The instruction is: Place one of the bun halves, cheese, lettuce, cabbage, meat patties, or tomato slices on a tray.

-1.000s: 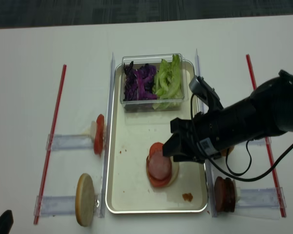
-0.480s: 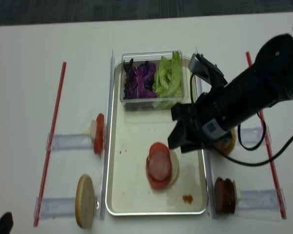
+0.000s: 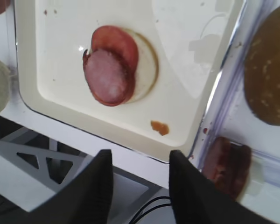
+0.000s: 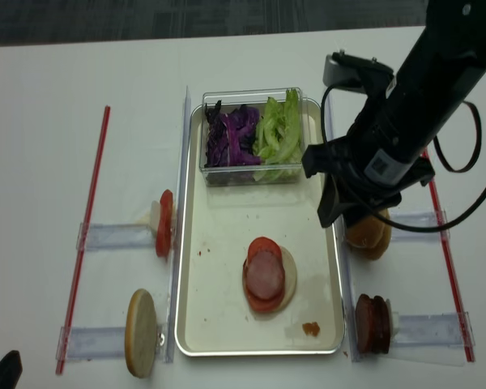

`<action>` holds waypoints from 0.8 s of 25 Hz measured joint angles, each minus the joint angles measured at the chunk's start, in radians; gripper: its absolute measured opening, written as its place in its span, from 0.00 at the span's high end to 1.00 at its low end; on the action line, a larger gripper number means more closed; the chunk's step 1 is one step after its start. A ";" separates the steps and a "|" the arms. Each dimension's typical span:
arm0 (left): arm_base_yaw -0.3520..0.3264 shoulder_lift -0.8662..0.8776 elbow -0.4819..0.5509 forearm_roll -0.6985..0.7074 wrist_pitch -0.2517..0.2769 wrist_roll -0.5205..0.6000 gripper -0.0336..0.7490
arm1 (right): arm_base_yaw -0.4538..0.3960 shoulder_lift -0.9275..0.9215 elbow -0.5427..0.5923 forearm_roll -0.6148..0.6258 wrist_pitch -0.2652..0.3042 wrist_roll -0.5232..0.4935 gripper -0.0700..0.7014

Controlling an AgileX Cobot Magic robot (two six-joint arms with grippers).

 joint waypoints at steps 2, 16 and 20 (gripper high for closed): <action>0.000 0.000 0.000 0.000 0.000 0.000 0.51 | 0.000 -0.002 -0.036 -0.062 0.006 0.033 0.50; 0.000 0.000 0.000 0.000 0.000 0.000 0.51 | 0.000 -0.030 -0.052 -0.193 0.016 0.059 0.50; 0.000 0.000 0.000 0.000 0.000 0.000 0.51 | -0.031 -0.030 -0.052 -0.231 0.016 0.053 0.50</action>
